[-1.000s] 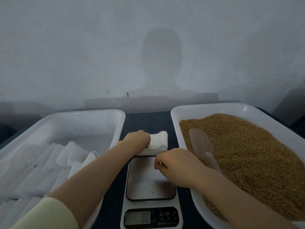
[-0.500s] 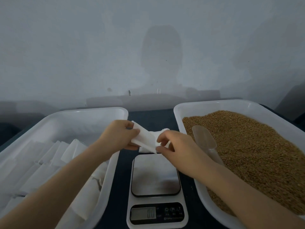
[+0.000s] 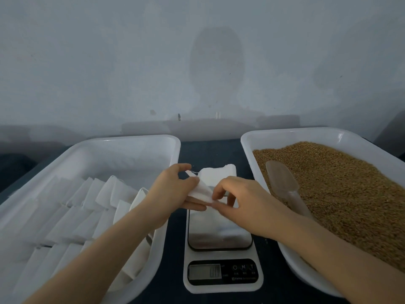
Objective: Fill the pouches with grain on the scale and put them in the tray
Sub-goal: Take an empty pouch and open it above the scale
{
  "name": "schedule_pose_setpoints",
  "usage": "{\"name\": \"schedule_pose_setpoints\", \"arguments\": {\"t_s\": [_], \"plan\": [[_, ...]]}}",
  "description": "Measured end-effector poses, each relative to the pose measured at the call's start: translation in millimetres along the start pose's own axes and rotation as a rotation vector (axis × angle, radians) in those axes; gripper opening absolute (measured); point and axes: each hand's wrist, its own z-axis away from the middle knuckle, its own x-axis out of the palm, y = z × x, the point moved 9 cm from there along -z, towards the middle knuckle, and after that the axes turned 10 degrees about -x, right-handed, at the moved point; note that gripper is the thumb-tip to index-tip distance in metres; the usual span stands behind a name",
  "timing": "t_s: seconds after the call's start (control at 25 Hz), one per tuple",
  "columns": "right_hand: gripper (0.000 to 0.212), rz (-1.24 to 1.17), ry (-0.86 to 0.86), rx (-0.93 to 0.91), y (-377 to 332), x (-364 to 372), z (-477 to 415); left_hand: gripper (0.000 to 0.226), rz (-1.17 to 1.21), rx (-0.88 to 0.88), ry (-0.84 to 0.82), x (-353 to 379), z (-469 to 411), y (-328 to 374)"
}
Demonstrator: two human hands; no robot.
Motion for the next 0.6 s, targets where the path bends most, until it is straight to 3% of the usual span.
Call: {"name": "schedule_pose_setpoints", "arguments": {"t_s": [0.08,0.16,0.28,0.44,0.6], "plan": [[0.004,0.001,0.076,0.025,4,-9,0,0.045,0.133,-0.003,-0.119,9,3,-1],[0.008,-0.011,0.145,0.059,7,-17,0,0.051,0.185,0.03,-0.195,16,8,2],[0.015,-0.024,0.214,0.087,8,-25,2,0.045,0.06,0.094,-0.172,21,11,4],[0.015,-0.024,0.215,0.106,8,-25,2,0.016,-0.121,0.138,-0.187,27,11,2],[0.012,0.018,0.18,0.123,11,-20,2,0.016,-0.122,0.176,-0.205,30,12,5]]}}
